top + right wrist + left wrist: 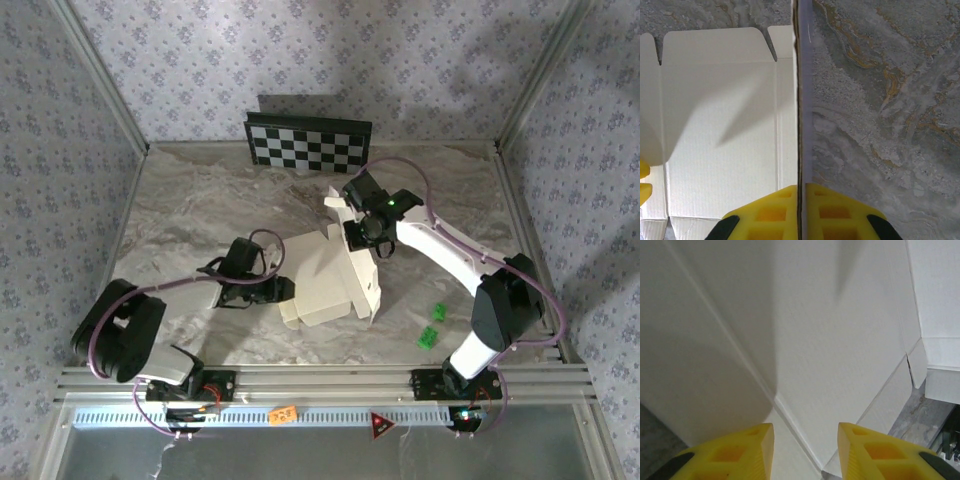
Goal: Fold the paper box
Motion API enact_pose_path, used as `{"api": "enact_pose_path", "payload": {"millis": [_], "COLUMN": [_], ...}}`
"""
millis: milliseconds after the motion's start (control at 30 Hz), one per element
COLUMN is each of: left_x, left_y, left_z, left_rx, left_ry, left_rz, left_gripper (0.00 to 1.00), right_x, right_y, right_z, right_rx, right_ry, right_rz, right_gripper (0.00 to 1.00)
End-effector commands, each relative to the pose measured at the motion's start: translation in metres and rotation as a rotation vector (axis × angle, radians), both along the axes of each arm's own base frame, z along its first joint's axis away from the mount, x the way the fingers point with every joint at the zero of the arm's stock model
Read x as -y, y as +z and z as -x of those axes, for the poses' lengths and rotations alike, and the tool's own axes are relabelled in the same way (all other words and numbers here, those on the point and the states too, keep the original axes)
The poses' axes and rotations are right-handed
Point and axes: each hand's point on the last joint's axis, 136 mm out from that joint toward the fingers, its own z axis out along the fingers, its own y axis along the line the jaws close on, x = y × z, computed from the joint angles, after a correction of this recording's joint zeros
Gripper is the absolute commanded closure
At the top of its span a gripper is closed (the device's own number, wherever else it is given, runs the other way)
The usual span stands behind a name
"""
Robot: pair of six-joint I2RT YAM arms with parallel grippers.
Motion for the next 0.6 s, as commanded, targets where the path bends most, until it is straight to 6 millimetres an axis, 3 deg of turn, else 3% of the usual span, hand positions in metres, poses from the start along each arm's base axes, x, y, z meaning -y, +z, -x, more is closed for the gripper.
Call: {"api": "enact_pose_path", "payload": {"millis": [0,100,267,567], "left_x": [-0.002,-0.007,-0.021,-0.033], "left_y": [0.008,0.03,0.078,0.122], "left_z": [0.008,-0.002,-0.03,-0.117], "left_rx": [-0.004,0.084,0.31,0.435], "left_ry": [0.007,0.057,0.108,0.094], "left_rz": [0.004,0.007,-0.038,-0.029], "left_gripper": [0.61,0.61,0.48,0.41], "right_x": [0.01,0.008,0.003,-0.003], "right_y": [-0.052,-0.049,-0.039,-0.031], "right_z": [0.031,0.032,0.028,0.028], "right_rx": [-0.175,-0.186,-0.168,-0.159], "right_ry": [0.057,0.092,0.167,0.217], "right_rz": [0.119,0.134,0.132,0.115], "right_gripper": [1.0,1.0,1.0,1.0]}}
